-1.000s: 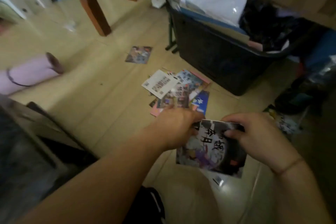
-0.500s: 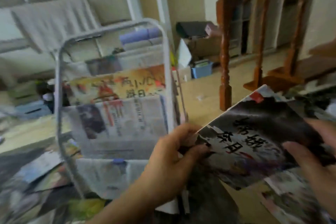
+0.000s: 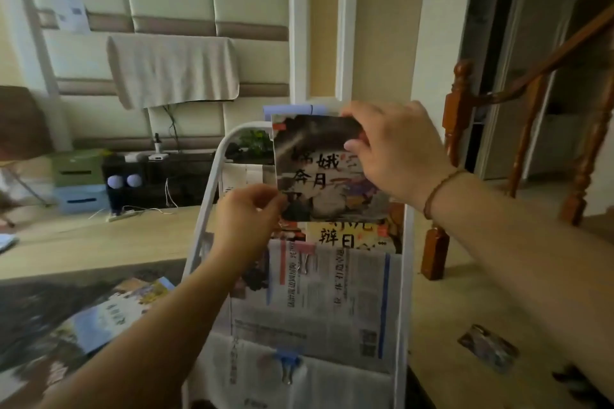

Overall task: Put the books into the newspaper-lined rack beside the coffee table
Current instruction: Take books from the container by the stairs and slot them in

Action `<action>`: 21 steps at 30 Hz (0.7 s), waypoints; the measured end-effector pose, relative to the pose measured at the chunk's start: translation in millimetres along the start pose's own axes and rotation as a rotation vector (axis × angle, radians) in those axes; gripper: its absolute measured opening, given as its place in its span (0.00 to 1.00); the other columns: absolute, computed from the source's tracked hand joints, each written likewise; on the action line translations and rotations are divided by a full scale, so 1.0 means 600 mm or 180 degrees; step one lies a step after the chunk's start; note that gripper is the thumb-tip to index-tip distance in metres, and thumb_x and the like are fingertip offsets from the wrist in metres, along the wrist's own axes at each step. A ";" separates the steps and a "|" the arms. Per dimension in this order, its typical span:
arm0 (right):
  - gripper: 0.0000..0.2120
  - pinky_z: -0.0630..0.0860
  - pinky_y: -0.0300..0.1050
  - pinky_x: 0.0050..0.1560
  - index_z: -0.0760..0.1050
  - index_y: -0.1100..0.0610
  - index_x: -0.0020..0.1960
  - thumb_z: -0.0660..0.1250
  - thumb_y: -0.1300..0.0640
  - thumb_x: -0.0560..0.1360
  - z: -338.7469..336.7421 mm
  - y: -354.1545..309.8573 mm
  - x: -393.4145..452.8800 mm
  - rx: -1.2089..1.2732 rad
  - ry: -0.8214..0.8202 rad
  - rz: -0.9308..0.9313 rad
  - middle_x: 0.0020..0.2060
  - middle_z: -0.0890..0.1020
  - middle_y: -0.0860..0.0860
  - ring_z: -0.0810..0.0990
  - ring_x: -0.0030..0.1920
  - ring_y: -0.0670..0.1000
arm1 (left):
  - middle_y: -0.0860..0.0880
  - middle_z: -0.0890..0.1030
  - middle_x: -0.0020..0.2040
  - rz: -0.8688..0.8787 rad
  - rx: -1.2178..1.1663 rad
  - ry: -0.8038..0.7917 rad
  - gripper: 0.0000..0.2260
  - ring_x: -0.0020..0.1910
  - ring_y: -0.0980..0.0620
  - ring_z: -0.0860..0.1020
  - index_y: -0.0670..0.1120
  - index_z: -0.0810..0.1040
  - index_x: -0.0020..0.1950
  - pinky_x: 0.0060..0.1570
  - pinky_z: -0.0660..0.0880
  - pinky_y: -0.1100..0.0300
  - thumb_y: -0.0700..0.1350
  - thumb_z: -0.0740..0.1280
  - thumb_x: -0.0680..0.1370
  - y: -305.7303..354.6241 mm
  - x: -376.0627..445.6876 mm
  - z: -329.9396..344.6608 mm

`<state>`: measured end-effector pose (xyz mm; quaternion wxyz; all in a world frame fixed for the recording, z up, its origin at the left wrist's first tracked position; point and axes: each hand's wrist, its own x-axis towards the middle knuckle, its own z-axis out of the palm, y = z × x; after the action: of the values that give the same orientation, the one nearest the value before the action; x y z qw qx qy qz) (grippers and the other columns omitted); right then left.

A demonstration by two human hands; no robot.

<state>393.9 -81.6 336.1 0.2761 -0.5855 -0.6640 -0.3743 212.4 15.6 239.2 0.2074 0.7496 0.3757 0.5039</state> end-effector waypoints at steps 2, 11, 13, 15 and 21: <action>0.15 0.67 0.50 0.56 0.72 0.52 0.62 0.67 0.52 0.76 0.022 0.011 0.008 -0.0250 -0.0219 -0.0038 0.51 0.81 0.49 0.79 0.52 0.53 | 0.57 0.82 0.37 -0.0039 0.0258 -0.0328 0.08 0.36 0.64 0.80 0.56 0.80 0.40 0.40 0.79 0.65 0.47 0.68 0.79 -0.012 0.012 0.022; 0.16 0.69 0.57 0.62 0.73 0.52 0.63 0.65 0.49 0.77 0.105 0.053 -0.074 -0.0693 -0.0748 0.0112 0.54 0.82 0.50 0.80 0.56 0.55 | 0.60 0.81 0.31 -0.0350 0.1143 -0.0701 0.09 0.34 0.62 0.79 0.60 0.80 0.37 0.53 0.79 0.49 0.53 0.68 0.77 -0.035 0.004 0.088; 0.16 0.70 0.56 0.62 0.74 0.53 0.61 0.66 0.49 0.76 0.119 0.055 -0.089 -0.0648 -0.0770 0.0088 0.54 0.82 0.51 0.79 0.56 0.55 | 0.60 0.81 0.31 -0.0413 0.1064 -0.0702 0.08 0.32 0.63 0.80 0.59 0.80 0.38 0.50 0.80 0.52 0.52 0.69 0.77 -0.037 0.003 0.088; 0.16 0.69 0.56 0.64 0.76 0.54 0.60 0.68 0.49 0.75 0.128 0.054 -0.101 -0.0615 -0.0772 0.0063 0.54 0.81 0.52 0.78 0.57 0.55 | 0.59 0.82 0.32 -0.0457 0.1004 -0.0773 0.06 0.31 0.62 0.80 0.56 0.83 0.42 0.40 0.81 0.60 0.50 0.68 0.78 -0.034 0.004 0.085; 0.19 0.61 0.60 0.72 0.80 0.56 0.57 0.72 0.47 0.71 0.134 0.048 -0.129 -0.0756 -0.0758 0.0061 0.51 0.80 0.53 0.76 0.57 0.56 | 0.55 0.81 0.29 -0.0456 0.1125 -0.0752 0.12 0.30 0.57 0.79 0.54 0.83 0.36 0.47 0.80 0.52 0.50 0.67 0.79 -0.032 0.002 0.089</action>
<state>440.4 -58.9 233.4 0.1278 -0.6605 -0.6375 -0.3754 254.3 32.2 204.9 0.1507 0.7995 0.4835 0.3228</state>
